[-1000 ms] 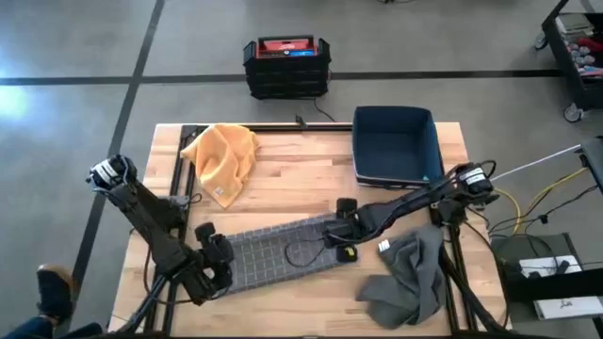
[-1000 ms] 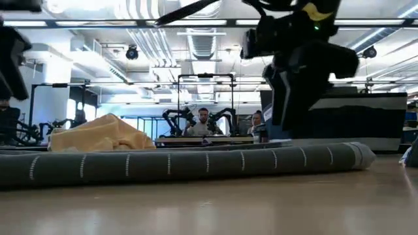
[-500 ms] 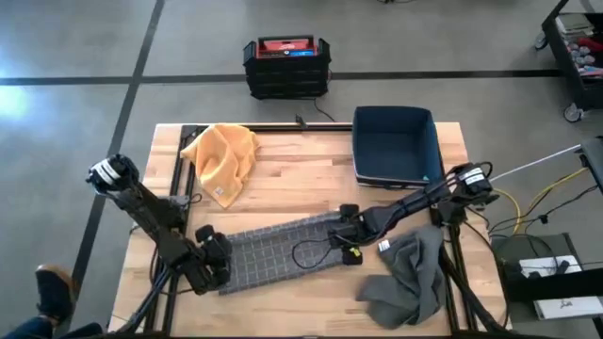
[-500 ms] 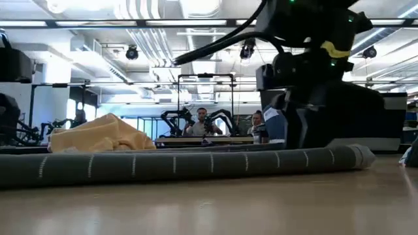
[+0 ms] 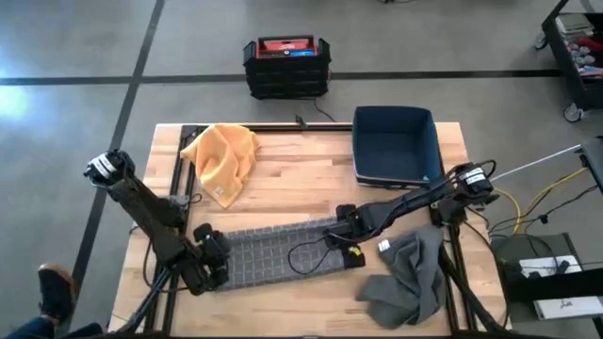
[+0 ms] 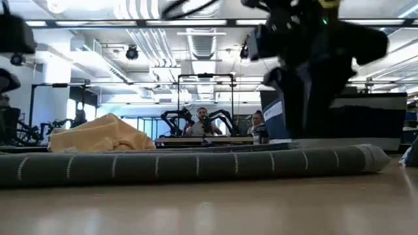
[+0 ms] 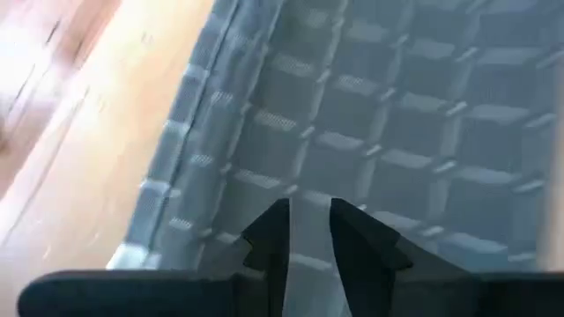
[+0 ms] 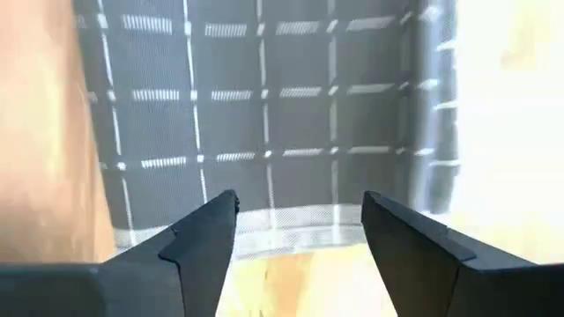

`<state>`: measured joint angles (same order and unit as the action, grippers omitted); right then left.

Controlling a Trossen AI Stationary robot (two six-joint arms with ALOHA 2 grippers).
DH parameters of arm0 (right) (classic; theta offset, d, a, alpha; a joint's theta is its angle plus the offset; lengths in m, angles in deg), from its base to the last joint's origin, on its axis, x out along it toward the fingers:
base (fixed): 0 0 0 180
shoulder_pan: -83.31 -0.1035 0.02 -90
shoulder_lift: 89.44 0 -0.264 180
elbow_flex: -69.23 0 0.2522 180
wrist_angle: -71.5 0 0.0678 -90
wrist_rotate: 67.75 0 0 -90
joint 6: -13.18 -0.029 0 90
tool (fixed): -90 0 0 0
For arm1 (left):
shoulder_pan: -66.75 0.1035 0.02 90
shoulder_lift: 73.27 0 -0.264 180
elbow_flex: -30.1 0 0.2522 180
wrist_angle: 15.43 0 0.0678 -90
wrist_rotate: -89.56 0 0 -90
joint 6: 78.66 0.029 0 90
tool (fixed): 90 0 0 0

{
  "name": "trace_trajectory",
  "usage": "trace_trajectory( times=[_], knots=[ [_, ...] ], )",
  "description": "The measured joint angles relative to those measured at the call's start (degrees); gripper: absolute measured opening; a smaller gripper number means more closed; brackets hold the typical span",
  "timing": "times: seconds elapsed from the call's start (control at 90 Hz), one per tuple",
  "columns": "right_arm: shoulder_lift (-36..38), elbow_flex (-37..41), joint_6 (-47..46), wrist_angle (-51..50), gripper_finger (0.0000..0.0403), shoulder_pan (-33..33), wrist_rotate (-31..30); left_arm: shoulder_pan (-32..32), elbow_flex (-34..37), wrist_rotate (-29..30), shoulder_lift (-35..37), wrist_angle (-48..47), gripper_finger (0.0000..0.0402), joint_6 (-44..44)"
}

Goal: Fold towel
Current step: Fold the gray patterned kitchen towel

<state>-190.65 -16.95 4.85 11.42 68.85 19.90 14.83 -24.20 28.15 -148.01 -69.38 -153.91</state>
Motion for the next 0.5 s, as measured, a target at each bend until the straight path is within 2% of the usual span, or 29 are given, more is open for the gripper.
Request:
trace_trajectory(
  times=[0.178, 0.367, 0.5],
  knots=[
    [1.99, 0.85, -3.15, -1.80, 0.0257, -1.02, 2.53, 0.27, -2.83, -0.65, 1.01, -0.05, 0.0107, 3.51],
    [4.21, 8.57, -10.15, -0.05, 0.0267, -4.67, 1.93, 1.82, -3.51, -0.63, -0.31, 0.14, 0.0172, 4.91],
    [6.51, 14.04, -14.83, 5.69, 0.0265, -6.57, 1.30, 2.71, -3.53, -0.61, -2.07, 0.31, 0.0202, 6.92]
  ],
)
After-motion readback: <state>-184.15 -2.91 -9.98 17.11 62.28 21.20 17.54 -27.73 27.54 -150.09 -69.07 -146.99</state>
